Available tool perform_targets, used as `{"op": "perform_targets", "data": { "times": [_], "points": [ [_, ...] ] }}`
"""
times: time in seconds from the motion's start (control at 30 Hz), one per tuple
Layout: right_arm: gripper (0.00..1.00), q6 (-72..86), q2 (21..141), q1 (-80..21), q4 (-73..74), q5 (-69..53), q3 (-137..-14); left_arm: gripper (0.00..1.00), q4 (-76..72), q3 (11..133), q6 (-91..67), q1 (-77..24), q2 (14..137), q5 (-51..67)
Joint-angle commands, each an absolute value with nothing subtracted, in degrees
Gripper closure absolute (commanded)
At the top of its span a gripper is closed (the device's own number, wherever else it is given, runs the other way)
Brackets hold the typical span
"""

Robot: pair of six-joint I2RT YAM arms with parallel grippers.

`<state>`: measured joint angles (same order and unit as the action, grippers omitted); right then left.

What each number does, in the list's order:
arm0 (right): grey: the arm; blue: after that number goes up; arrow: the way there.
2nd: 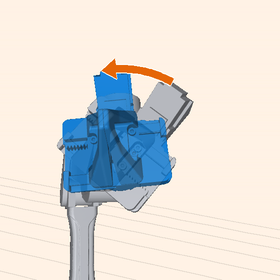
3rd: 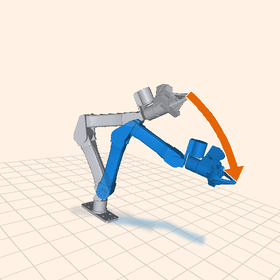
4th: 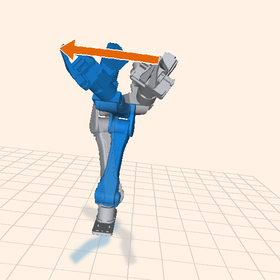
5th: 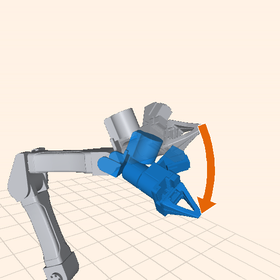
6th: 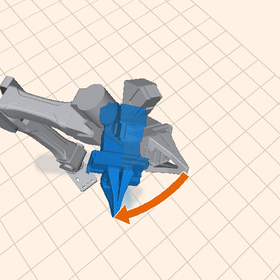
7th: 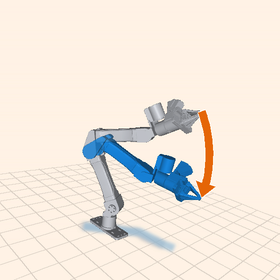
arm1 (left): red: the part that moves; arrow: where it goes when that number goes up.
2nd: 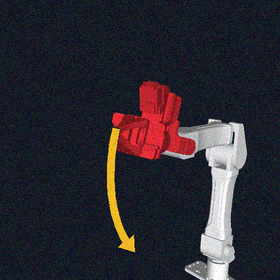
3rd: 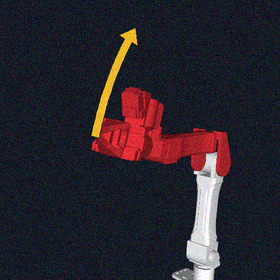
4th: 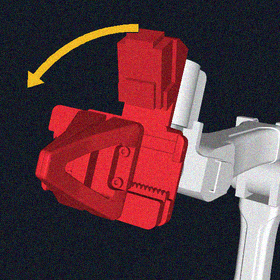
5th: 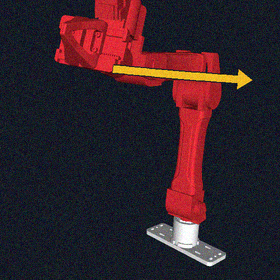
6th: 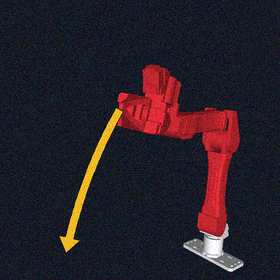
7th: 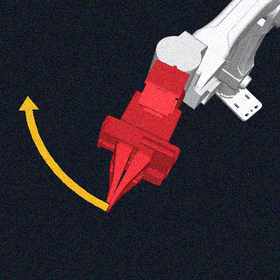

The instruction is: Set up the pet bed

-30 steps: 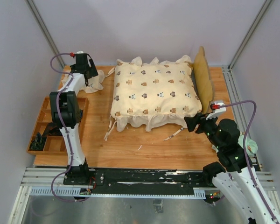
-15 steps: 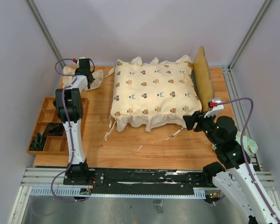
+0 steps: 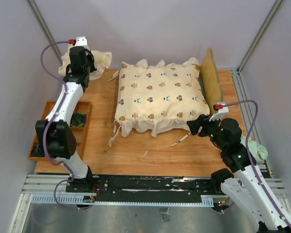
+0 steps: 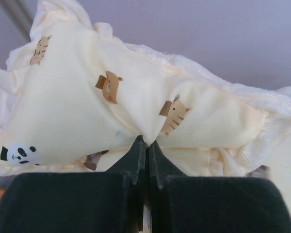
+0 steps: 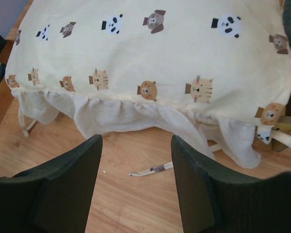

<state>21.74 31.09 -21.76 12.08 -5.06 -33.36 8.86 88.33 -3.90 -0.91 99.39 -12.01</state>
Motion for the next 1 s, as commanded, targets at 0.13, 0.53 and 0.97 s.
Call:
{"op": "perform_targets", "data": {
  "times": [0.13,0.53,0.97],
  "points": [
    [0.42,28.7,30.8,-21.4,12.7,-12.5,-36.6,1.00,-2.6,77.3,6.7,-14.1,80.5,-3.4],
    [0.37,21.8,27.8,-21.4,18.7,-9.5,-41.5,0.96,-7.4,75.4,4.2,-35.4,82.6,0.3],
    [0.41,23.5,33.7,-21.7,19.0,-9.6,-45.1,0.21,-2.2,77.8,-2.8,-39.1,91.1,-8.6]
  ]
}}
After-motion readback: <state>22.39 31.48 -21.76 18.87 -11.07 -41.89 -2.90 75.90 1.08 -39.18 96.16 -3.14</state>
